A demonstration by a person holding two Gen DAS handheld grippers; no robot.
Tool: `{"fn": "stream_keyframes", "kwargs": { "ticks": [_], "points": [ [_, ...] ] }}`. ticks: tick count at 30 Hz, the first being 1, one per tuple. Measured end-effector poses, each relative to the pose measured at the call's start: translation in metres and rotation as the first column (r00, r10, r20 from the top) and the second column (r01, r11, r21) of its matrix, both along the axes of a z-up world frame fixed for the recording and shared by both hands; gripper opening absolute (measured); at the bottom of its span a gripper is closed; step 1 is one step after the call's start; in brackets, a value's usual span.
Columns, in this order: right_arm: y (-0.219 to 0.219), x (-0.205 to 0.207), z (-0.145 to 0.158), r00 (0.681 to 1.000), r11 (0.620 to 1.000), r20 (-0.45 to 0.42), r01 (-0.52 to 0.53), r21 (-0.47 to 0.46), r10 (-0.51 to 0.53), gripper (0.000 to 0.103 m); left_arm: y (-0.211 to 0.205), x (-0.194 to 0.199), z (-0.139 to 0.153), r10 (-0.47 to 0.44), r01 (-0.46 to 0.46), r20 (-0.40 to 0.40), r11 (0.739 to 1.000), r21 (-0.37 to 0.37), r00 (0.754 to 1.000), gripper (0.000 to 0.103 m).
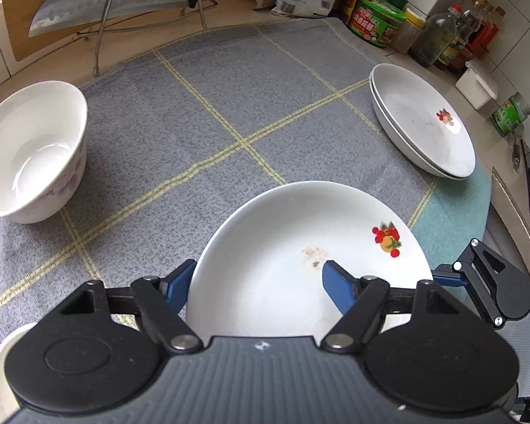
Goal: Organize plates and bowls
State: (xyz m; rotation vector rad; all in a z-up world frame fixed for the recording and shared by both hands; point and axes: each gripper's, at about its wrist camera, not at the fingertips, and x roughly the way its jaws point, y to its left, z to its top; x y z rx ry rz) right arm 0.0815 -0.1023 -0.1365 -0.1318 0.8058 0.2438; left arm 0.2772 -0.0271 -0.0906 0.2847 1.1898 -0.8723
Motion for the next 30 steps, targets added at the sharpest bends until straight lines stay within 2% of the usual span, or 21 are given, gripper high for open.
{"fn": "stream_keyframes", "kwargs": {
  "ticks": [30],
  "points": [
    [0.003,0.011,0.000,0.999,1.000,-0.039,-0.027,0.000,0.027,0.103,-0.010,-0.001,-0.004,-0.062,0.061,0.019,0.997,0.043,0.998,0.076]
  ]
}}
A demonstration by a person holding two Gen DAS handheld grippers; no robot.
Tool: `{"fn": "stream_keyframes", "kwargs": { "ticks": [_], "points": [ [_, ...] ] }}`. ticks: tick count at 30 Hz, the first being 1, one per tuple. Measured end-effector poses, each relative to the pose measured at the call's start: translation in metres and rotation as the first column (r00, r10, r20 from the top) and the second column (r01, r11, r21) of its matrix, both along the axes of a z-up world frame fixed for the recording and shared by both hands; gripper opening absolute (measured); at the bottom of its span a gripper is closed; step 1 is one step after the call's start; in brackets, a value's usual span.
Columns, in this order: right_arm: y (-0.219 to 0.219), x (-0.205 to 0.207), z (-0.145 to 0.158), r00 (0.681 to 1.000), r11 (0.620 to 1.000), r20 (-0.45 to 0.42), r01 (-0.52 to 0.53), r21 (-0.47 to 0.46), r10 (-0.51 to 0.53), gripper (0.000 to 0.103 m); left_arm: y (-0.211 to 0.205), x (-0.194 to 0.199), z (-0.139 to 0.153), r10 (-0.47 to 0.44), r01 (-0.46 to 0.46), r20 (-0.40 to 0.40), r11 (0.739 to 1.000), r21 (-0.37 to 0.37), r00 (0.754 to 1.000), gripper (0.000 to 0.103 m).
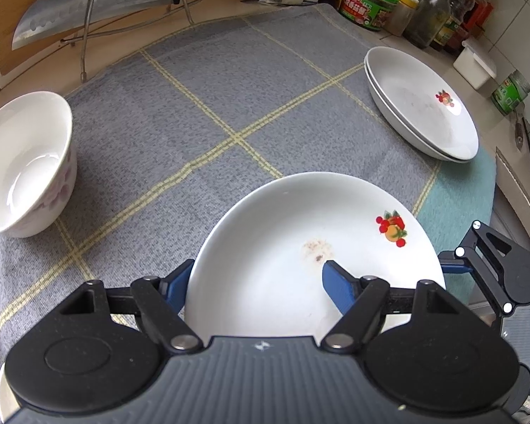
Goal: Organize plates and bowls
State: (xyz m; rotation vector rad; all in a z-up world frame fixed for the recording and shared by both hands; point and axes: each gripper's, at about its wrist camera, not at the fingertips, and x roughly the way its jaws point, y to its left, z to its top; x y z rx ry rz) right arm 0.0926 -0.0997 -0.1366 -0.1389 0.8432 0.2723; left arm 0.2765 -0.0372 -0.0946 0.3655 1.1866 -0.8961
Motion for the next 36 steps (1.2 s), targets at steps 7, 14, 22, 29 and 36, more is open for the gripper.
{"fn": "stream_keyframes", "kwargs": {
  "ticks": [7,14,22,29,36],
  "points": [
    [0.0012,-0.0014,-0.0010,1.000,1.000,-0.001,0.018,0.008,-0.018,0.103,-0.0034,-0.0011,-0.0009,-0.009,0.009,0.012,1.000,0.021,1.000,0.076],
    [0.0026,-0.0030,0.0008,1.000,1.000,0.003,0.014,-0.009,-0.014,0.103,-0.0020,-0.0001,-0.0001,-0.007,0.006,0.008,1.000,0.017,1.000,0.076],
    [0.0031,-0.0059,0.0029,0.999,0.999,0.003,0.041,-0.011,-0.041,0.103,-0.0002,0.0017,0.0018,-0.013,0.013,-0.007,1.000,0.001,1.000,0.075],
    [0.0000,-0.0067,0.0042,0.998,0.998,0.000,0.064,-0.016,-0.064,0.103,-0.0038,-0.0020,0.0035,-0.047,0.047,0.005,0.999,-0.010,0.999,0.075],
    [-0.0006,-0.0095,0.0016,0.999,0.998,0.010,0.045,-0.042,-0.045,0.103,-0.0070,0.0024,0.0006,-0.066,0.066,-0.026,0.998,-0.010,0.997,0.073]
  ]
}}
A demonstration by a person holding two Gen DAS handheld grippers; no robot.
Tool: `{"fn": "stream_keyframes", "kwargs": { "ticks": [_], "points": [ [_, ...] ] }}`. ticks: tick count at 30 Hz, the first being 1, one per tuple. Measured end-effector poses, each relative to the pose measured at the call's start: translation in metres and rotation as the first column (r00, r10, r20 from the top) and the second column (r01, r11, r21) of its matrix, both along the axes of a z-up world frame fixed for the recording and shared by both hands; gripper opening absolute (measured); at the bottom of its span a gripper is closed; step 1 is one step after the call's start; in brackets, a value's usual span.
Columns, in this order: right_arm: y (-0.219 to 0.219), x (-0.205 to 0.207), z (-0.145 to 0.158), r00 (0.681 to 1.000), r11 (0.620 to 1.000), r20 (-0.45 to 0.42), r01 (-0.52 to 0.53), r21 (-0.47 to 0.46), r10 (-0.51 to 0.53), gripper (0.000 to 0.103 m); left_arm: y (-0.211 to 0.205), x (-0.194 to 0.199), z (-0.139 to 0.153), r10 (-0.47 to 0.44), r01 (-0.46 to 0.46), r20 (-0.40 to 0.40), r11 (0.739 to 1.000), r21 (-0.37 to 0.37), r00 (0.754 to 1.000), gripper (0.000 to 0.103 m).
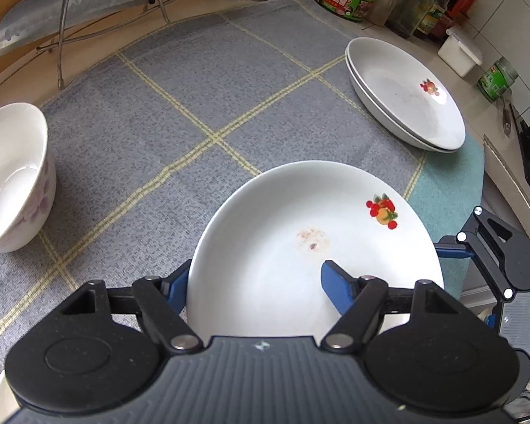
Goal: Organize plates and bowls
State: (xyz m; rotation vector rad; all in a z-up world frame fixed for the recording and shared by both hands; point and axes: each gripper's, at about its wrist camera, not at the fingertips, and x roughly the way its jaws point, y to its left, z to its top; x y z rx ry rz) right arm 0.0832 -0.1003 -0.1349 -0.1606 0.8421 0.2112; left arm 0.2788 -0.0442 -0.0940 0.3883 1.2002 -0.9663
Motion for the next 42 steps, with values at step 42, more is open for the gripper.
{"fn": "stream_keyframes", "kwargs": {
  "ticks": [42],
  "points": [
    [-0.024,0.002,0.024,0.998,1.000,0.064,0.003,-0.031,-0.001,0.103,-0.019,0.001,0.025,-0.036,0.040,0.083,0.998,-0.049,0.996,0.066]
  ]
}}
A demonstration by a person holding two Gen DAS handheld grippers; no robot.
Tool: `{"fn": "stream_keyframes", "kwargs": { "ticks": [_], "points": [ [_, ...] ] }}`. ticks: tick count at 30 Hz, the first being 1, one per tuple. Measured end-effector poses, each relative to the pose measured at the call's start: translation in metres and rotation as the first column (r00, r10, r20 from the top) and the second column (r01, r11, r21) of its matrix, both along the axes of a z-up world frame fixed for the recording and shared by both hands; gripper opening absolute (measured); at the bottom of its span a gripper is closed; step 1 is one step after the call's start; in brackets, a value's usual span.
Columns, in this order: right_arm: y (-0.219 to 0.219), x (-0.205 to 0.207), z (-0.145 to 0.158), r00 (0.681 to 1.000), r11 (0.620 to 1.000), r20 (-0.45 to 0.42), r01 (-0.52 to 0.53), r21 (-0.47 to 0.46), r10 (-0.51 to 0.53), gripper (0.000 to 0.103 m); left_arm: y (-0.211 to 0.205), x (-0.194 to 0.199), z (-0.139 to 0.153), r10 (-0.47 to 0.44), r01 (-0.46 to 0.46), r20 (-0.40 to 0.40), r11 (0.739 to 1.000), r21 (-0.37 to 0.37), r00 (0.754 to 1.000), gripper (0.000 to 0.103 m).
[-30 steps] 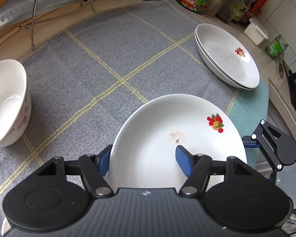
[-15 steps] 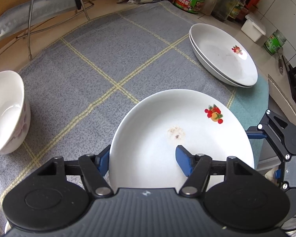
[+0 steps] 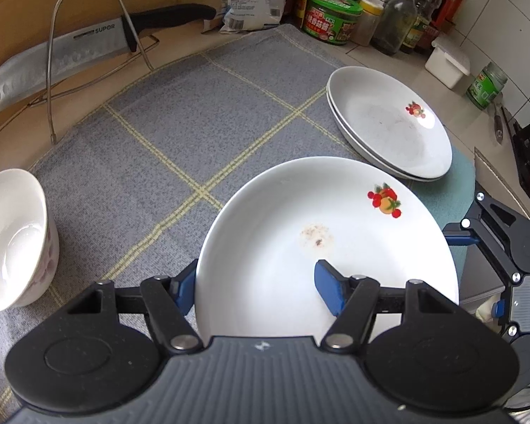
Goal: Organize plates and bowls
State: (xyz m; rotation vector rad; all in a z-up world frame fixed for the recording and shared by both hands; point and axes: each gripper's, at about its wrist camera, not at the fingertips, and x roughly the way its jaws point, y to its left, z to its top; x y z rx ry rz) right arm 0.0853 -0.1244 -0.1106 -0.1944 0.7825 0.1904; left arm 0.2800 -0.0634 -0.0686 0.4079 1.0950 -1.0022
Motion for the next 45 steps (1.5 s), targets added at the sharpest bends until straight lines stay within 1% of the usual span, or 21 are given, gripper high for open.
{"fn": "stream_keyframes", "kwargs": {
  "ticks": [10,19,27,37,45],
  "points": [
    [-0.020,0.002,0.013,1.000,1.000,0.020,-0.006,-0.014,0.006,0.103,-0.018,0.002,0.014,0.005,-0.004,0.026,1.000,-0.030,1.000,0.066],
    [-0.046,0.005,0.018,0.999,1.000,0.032,0.003,-0.020,-0.003,0.103,-0.046,0.003,0.022,0.002,0.000,0.044,0.999,-0.041,0.999,0.066],
    [-0.080,0.002,0.022,0.999,0.999,0.036,0.035,-0.028,-0.034,0.103,-0.086,0.003,0.024,-0.028,0.031,0.054,0.998,-0.048,0.998,0.066],
    [-0.132,0.000,0.025,0.996,0.996,0.038,0.078,-0.051,-0.076,0.103,-0.144,0.003,0.025,-0.073,0.077,0.066,0.995,-0.063,0.995,0.066],
    [-0.164,0.000,0.021,0.993,0.992,0.028,0.114,-0.055,-0.112,0.103,-0.184,0.005,0.016,-0.106,0.110,0.065,0.992,-0.063,0.992,0.066]
  ]
}}
